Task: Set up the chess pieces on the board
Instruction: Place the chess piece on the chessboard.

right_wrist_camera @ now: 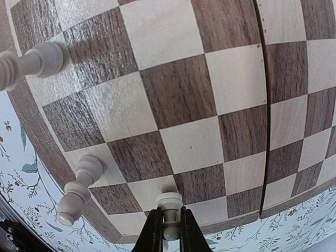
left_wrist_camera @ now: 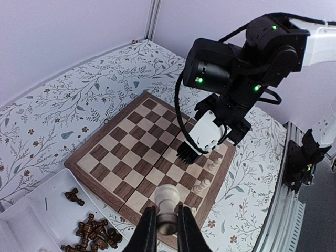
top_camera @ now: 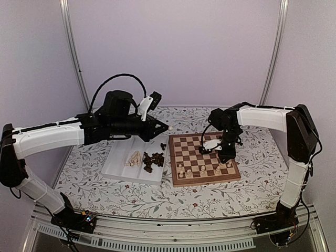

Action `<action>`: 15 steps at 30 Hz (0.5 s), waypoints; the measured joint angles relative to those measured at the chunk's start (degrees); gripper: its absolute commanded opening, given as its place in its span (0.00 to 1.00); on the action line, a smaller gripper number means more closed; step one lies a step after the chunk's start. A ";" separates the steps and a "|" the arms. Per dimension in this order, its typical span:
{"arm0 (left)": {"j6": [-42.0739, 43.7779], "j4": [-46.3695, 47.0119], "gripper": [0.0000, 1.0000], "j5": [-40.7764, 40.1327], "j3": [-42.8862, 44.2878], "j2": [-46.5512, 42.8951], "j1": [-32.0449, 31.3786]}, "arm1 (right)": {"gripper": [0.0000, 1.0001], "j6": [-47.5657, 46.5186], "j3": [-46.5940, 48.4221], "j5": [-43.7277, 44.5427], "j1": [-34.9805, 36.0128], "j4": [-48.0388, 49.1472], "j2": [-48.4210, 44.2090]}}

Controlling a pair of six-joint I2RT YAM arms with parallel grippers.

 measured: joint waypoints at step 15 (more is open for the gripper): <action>-0.09 -0.02 0.05 0.20 0.00 0.11 0.00 | 0.07 0.24 -0.15 0.02 0.81 -0.81 0.72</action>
